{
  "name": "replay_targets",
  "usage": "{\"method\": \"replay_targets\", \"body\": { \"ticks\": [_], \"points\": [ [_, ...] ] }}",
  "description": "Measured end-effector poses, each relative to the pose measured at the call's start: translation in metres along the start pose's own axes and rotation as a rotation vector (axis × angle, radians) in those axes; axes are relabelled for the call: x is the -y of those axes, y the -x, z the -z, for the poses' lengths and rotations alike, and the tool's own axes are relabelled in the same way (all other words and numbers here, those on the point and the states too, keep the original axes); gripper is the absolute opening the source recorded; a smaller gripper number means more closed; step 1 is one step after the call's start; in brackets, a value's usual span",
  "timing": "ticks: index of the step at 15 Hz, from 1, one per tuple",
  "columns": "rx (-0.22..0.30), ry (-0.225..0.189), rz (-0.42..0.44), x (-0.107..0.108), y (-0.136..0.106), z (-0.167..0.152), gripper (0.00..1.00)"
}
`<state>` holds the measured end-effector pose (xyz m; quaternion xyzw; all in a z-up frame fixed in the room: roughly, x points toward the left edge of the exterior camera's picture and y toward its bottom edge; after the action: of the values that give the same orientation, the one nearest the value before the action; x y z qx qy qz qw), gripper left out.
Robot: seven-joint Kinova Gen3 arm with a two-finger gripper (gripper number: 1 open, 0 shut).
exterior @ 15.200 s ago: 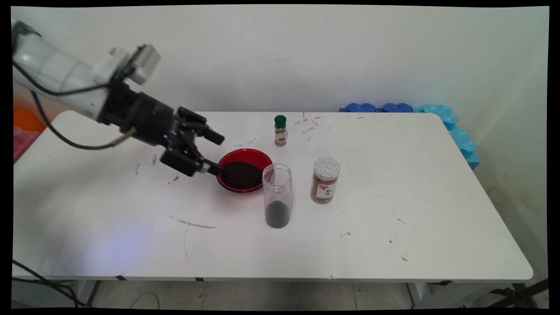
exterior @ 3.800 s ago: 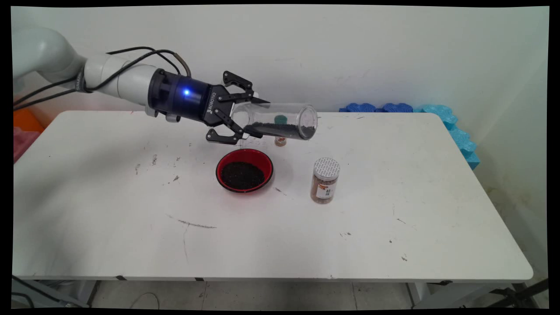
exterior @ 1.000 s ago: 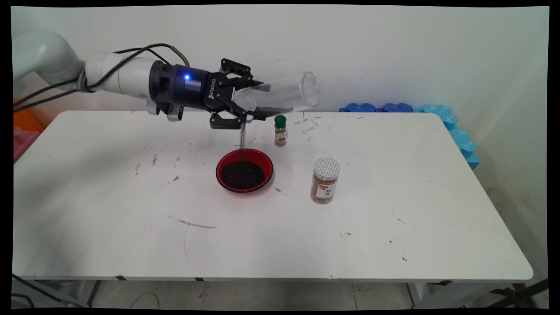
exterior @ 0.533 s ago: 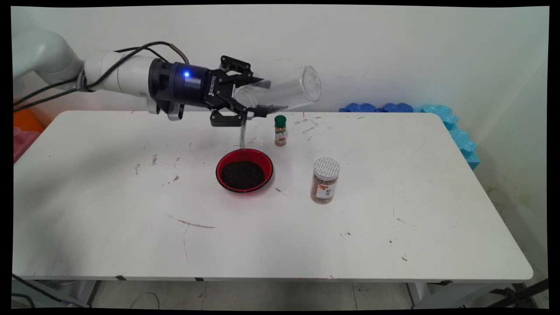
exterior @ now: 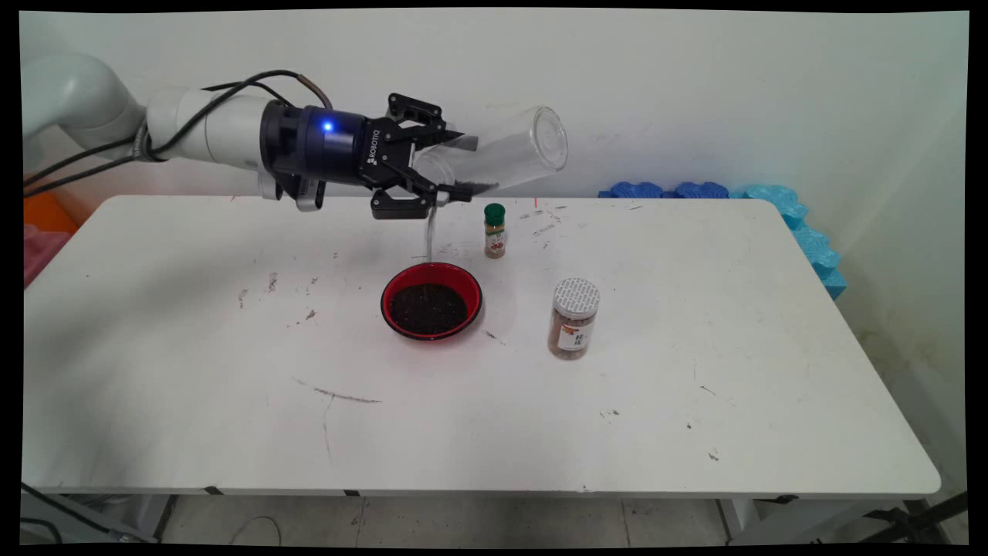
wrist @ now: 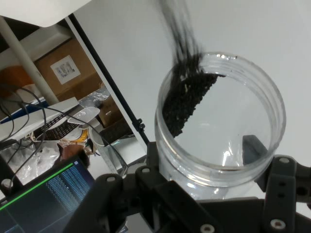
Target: Pour the black seasoning powder in the red bowl
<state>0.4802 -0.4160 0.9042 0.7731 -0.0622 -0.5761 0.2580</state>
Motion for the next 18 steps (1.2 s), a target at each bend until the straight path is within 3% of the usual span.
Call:
{"method": "replay_targets", "body": {
  "ticks": [8,18],
  "points": [
    [0.01,0.006,0.005,0.0001,0.0014,0.0006,0.0],
    [-0.021,-0.016,-0.008,0.0048,-0.0063,0.0048,0.0]
  ]
}}
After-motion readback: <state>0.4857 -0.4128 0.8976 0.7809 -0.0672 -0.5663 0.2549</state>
